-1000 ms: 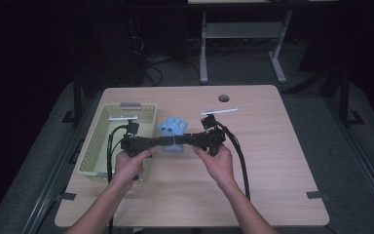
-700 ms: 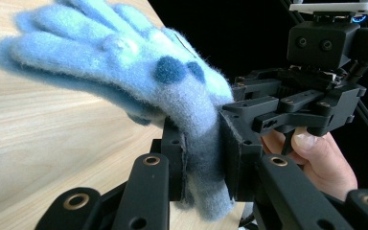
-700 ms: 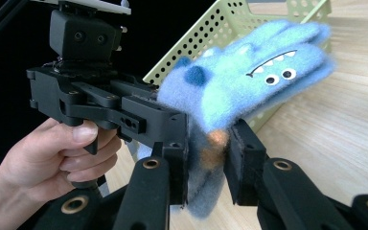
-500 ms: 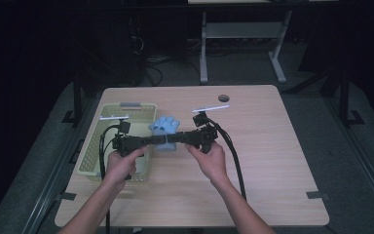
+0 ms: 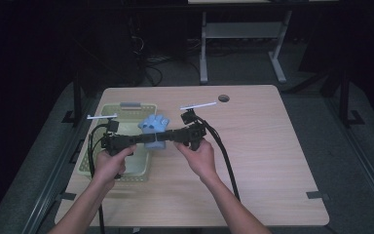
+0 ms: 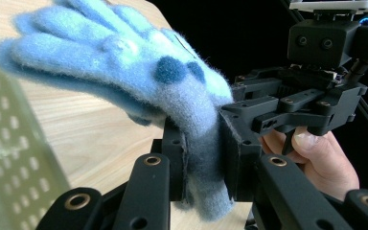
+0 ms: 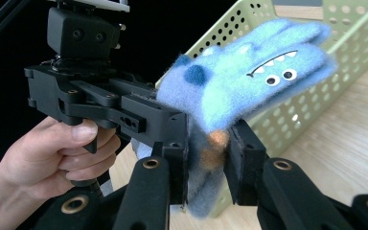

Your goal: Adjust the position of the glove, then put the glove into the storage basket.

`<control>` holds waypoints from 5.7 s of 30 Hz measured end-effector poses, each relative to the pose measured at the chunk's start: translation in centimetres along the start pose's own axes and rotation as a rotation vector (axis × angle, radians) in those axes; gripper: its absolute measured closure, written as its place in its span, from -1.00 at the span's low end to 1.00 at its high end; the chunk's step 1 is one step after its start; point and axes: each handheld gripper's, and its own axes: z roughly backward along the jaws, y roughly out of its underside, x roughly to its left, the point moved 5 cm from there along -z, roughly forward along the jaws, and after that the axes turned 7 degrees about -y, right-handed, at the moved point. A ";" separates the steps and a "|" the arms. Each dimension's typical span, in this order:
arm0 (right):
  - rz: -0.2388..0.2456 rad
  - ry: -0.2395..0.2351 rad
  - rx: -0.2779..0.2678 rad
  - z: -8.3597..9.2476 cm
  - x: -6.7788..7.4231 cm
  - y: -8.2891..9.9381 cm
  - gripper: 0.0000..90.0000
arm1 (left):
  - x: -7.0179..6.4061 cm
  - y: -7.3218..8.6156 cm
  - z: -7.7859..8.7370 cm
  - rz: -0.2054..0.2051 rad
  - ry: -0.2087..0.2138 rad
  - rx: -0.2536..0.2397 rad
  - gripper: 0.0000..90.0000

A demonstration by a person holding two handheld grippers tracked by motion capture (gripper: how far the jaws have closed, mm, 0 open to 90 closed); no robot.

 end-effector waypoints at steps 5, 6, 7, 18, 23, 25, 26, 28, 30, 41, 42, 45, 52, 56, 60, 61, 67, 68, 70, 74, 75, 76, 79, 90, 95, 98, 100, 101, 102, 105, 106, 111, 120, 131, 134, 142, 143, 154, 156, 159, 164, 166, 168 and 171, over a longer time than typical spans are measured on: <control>0.008 -0.008 0.010 -1.2 0.4 -0.6 0.61 | 0.5 -0.2 1.0 0.003 -0.010 -0.013 0.63; 0.007 -0.010 0.012 -1.4 0.4 -0.6 0.61 | 0.7 -0.2 1.2 0.005 -0.012 -0.014 0.63; 0.011 -0.011 0.010 -1.6 0.5 -0.7 0.61 | 0.8 -0.1 1.4 0.004 -0.014 -0.014 0.63; 0.014 -0.027 0.037 -3.7 0.9 -1.0 0.61 | 2.1 0.0 3.0 0.020 -0.030 -0.025 0.63; 0.017 -0.037 0.043 -4.6 0.9 -1.0 0.60 | 2.6 0.2 3.6 0.032 -0.037 -0.029 0.63; 0.016 -0.038 0.043 -4.9 1.0 -1.0 0.59 | 2.7 0.2 3.8 0.029 -0.039 -0.030 0.63; 0.015 -0.040 0.043 -5.0 1.0 -1.0 0.59 | 2.8 0.2 3.9 0.032 -0.039 -0.031 0.63; 0.016 -0.045 0.040 -5.2 1.0 -1.1 0.59 | 3.0 0.3 4.0 0.032 -0.043 -0.031 0.64; 0.001 -0.050 0.047 -5.5 1.0 -1.0 0.59 | 3.3 0.3 4.2 0.038 -0.046 -0.033 0.64; -0.021 -0.068 0.061 -7.0 0.8 -1.1 0.52 | 4.3 0.5 5.4 0.053 -0.062 -0.040 0.64; -0.023 -0.071 0.064 -7.1 0.8 -1.1 0.52 | 4.4 0.5 5.4 0.051 -0.063 -0.041 0.64; -0.019 -0.070 0.059 -7.2 0.8 -1.2 0.51 | 4.5 0.5 5.5 0.056 -0.063 -0.043 0.64; -0.036 -0.066 0.065 -7.5 0.2 -1.3 0.50 | 5.1 0.5 5.4 0.074 -0.078 -0.037 0.64; -0.044 -0.069 0.068 -8.2 0.0 -1.3 0.51 | 5.6 0.5 5.7 0.078 -0.096 -0.035 0.65; -0.046 -0.073 0.069 -8.9 -0.1 -1.3 0.51 | 6.0 0.5 6.1 0.078 -0.109 -0.030 0.65; -0.053 -0.074 0.070 -9.0 -0.1 -1.3 0.51 | 6.1 0.5 6.3 0.079 -0.113 -0.030 0.65; -0.064 -0.077 0.075 -9.9 -0.4 -1.2 0.49 | 6.9 0.8 6.6 0.091 -0.122 -0.025 0.65; -0.064 -0.075 0.077 -10.1 -0.4 -1.2 0.50 | 7.0 0.8 6.7 0.095 -0.124 -0.027 0.65; -0.069 -0.074 0.079 -10.5 -0.5 -1.1 0.50 | 7.3 0.9 6.8 0.098 -0.131 -0.026 0.65; -0.067 -0.061 0.093 -11.3 -0.8 -1.1 0.50 | 8.0 0.9 6.9 0.113 -0.142 -0.023 0.65; -0.066 -0.058 0.096 -11.4 -0.9 -1.1 0.50 | 8.1 0.9 6.9 0.112 -0.144 -0.021 0.65; -0.064 -0.054 0.100 -11.5 -0.9 -1.1 0.50 | 8.3 1.0 6.9 0.116 -0.150 -0.019 0.65; -0.066 -0.045 0.108 -12.0 -1.2 -1.1 0.50 | 8.7 1.0 6.9 0.124 -0.156 -0.015 0.65; -0.084 -0.019 0.135 -13.4 -2.2 -0.7 0.51 | 10.2 1.3 6.6 0.160 -0.184 0.027 0.65; -0.100 -0.004 0.149 -13.9 -2.5 -0.4 0.51 | 10.6 1.4 6.4 0.169 -0.202 0.046 0.65; -0.101 0.003 0.160 -14.2 -2.6 -0.2 0.51 | 10.8 1.5 6.3 0.173 -0.212 0.059 0.65; -0.100 0.009 0.166 -14.3 -2.8 -0.2 0.51 | 10.9 1.5 6.2 0.175 -0.221 0.068 0.65; -0.100 0.010 0.168 -14.3 -2.8 -0.2 0.51 | 11.0 1.5 6.1 0.176 -0.225 0.071 0.65; -0.099 0.014 0.171 -14.4 -2.9 -0.1 0.51 | 11.1 1.6 6.1 0.177 -0.230 0.077 0.65; -0.102 0.024 0.182 -14.5 -3.0 0.0 0.51 | 11.2 1.6 5.9 0.179 -0.246 0.091 0.65; -0.101 0.031 0.184 -14.5 -3.0 0.0 0.51 | 11.2 1.6 5.9 0.178 -0.251 0.093 0.65; -0.087 0.052 0.191 -14.5 -3.0 0.0 0.51 | 11.3 1.6 5.9 0.191 -0.284 0.105 0.65; -0.077 0.048 0.168 -13.4 -2.6 -0.4 0.49 | 11.5 1.2 5.8 0.173 -0.369 0.146 0.64; -0.076 0.026 0.136 -11.7 -2.4 -0.4 0.45 | 12.0 1.3 4.7 0.150 -0.457 0.243 0.63; -0.086 0.025 0.128 -11.3 -2.5 -0.4 0.45 | 12.0 1.2 4.4 0.149 -0.475 0.254 0.63; -0.077 0.016 0.108 -10.6 -2.2 -0.8 0.44 | 12.4 1.4 3.7 0.115 -0.529 0.327 0.61; -0.077 0.013 0.107 -10.6 -2.1 -0.8 0.44 | 12.4 1.4 3.6 0.117 -0.530 0.327 0.61; -0.068 0.007 0.092 -9.6 -1.7 -1.0 0.42 | 12.8 1.3 3.6 0.136 -0.594 0.327 0.29; -0.070 0.008 0.086 -9.4 -1.7 -1.0 0.41 | 12.8 1.2 3.7 0.140 -0.599 0.314 0.19; -0.072 0.006 0.080 -9.1 -1.9 -0.9 0.41 | 12.7 1.0 4.0 0.147 -0.615 0.280 0.12; -0.069 0.005 0.065 -8.5 -2.0 -0.9 0.39 | 12.4 0.3 4.7 0.111 -0.635 0.227 0.11; -0.077 0.001 0.054 -8.0 -2.1 -0.9 0.39 | 12.0 -0.1 4.9 0.103 -0.632 0.204 0.12; -0.082 0.006 0.051 -7.8 -2.2 -0.8 0.38 | 11.7 -0.3 4.9 0.097 -0.625 0.196 0.12; -0.082 0.012 0.045 -7.2 -2.4 -0.8 0.38 | 11.4 -0.6 4.8 0.084 -0.615 0.193 0.15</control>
